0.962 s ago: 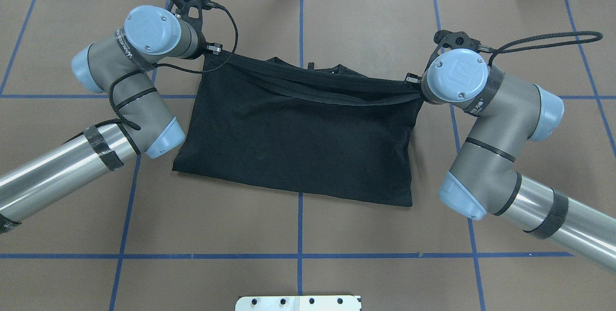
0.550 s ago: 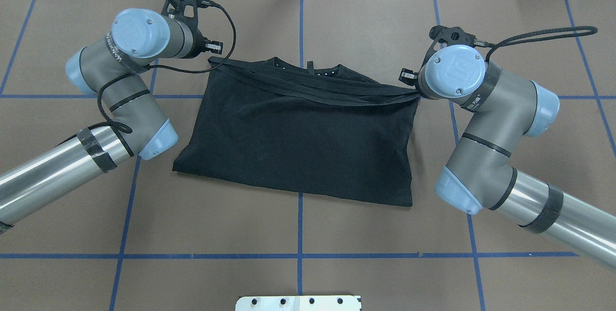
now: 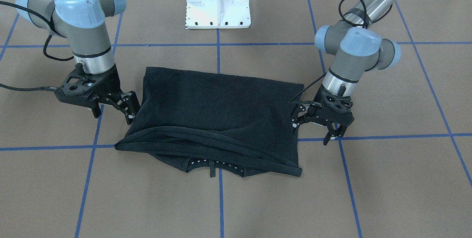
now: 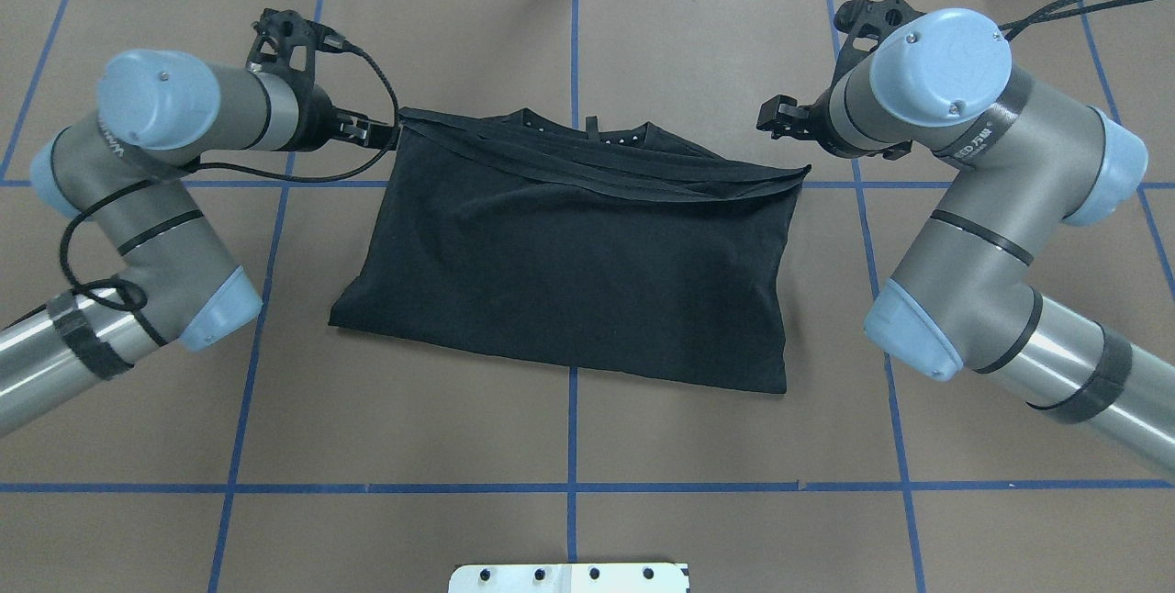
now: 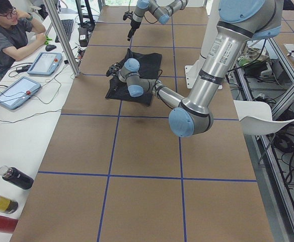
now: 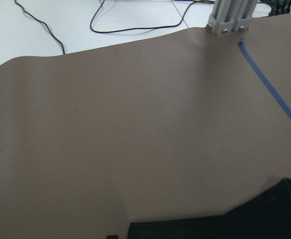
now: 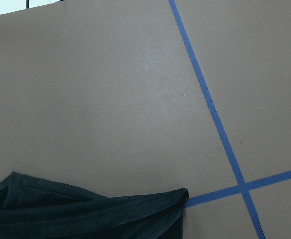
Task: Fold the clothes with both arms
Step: 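Open both grippers and draw them back from the folded shirt, then lower the left gripper to the folded shirt's side edge nearest it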
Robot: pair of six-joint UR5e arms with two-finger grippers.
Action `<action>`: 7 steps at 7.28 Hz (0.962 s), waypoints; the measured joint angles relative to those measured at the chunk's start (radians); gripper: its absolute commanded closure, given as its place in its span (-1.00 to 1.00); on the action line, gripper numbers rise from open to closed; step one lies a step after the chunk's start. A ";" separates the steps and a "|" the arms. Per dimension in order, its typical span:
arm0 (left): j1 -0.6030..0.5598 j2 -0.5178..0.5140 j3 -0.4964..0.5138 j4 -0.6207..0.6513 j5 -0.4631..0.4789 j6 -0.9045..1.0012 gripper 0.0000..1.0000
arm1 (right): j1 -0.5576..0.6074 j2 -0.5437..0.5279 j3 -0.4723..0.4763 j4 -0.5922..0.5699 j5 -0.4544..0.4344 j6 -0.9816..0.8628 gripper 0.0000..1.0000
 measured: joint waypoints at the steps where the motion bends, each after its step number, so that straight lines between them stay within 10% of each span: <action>1: 0.005 0.069 -0.067 -0.002 -0.030 0.001 -1.00 | 0.001 -0.005 0.016 0.000 0.005 -0.003 -1.00; 5: 0.145 0.248 -0.141 -0.164 -0.046 -0.084 -0.98 | 0.002 -0.007 0.024 0.001 0.004 -0.005 -1.00; 7: 0.221 0.261 -0.142 -0.198 -0.040 -0.175 -0.41 | 0.002 -0.008 0.025 0.002 0.003 -0.005 -1.00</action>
